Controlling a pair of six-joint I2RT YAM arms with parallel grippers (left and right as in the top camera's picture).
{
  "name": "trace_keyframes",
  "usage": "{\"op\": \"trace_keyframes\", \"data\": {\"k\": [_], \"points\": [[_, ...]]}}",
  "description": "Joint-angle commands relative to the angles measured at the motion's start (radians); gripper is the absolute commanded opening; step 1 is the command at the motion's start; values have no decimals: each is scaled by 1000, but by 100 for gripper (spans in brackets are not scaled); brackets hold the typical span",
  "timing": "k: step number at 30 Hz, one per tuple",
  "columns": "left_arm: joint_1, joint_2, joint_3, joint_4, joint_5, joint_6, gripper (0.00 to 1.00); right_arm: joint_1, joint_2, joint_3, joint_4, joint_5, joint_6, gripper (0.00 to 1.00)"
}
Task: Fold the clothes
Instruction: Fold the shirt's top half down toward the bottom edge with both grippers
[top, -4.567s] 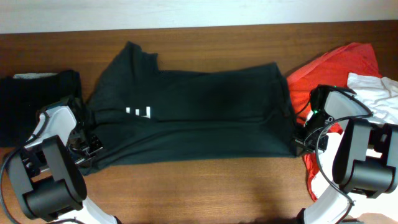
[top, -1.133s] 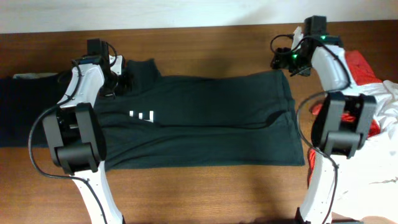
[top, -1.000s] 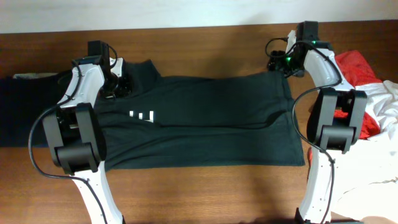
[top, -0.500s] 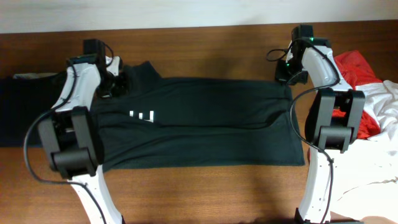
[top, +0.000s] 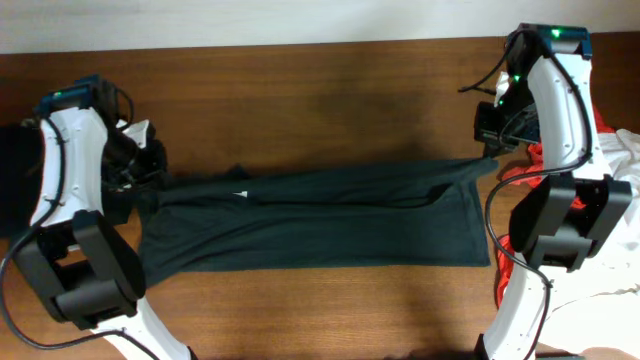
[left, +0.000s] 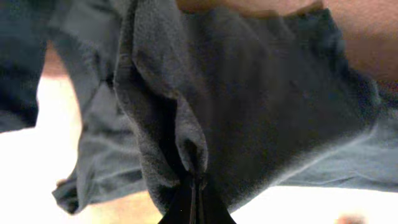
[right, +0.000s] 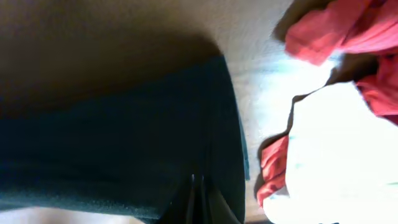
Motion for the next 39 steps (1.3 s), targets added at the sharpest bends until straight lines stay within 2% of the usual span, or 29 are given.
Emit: {"op": "trace_keyframes", "data": {"k": [1, 7, 11, 14, 18, 21, 26, 27, 28, 29, 30, 31, 35, 39], "points": [[6, -82, 0, -41, 11, -10, 0, -8, -24, -103, -5, -17, -39, 4], [6, -136, -18, -146, 1, -9, 1, -56, -117, -276, -5, 6, -45, 4], [6, -161, -148, -160, -23, -5, 1, -59, -122, -359, -5, 53, -44, 4], [7, -182, -264, -111, -48, -7, 0, -59, -122, -436, 16, 67, -40, 4], [7, -182, -382, -14, -191, -123, 0, -60, -122, -525, 57, 95, -40, 4], [7, -182, -459, 79, -215, -156, 0, -61, -122, -580, 91, 96, -40, 4], [7, -182, -478, 152, -263, -214, 0, -61, -122, -625, 110, 122, -40, 6], [6, -182, -478, 158, -262, -216, 1, -61, -122, -625, 110, 122, -40, 10], [6, -182, -478, 156, -260, -216, 16, -61, -122, -625, 110, 122, -40, 22], [6, -182, -478, 146, -260, -216, 31, -61, -122, -625, 110, 122, -40, 29], [6, -182, -478, 135, -260, -216, 39, -61, -122, -625, 113, 122, -40, 41], [7, -182, -478, 127, -260, -216, 40, -61, -121, -625, 115, 122, -40, 43], [3, -182, -459, 136, -208, -213, 38, -61, -121, -625, 145, 113, -40, 44], [-112, -183, -369, 201, -71, -158, 38, -61, -121, -625, 225, 50, -40, 44]]}}
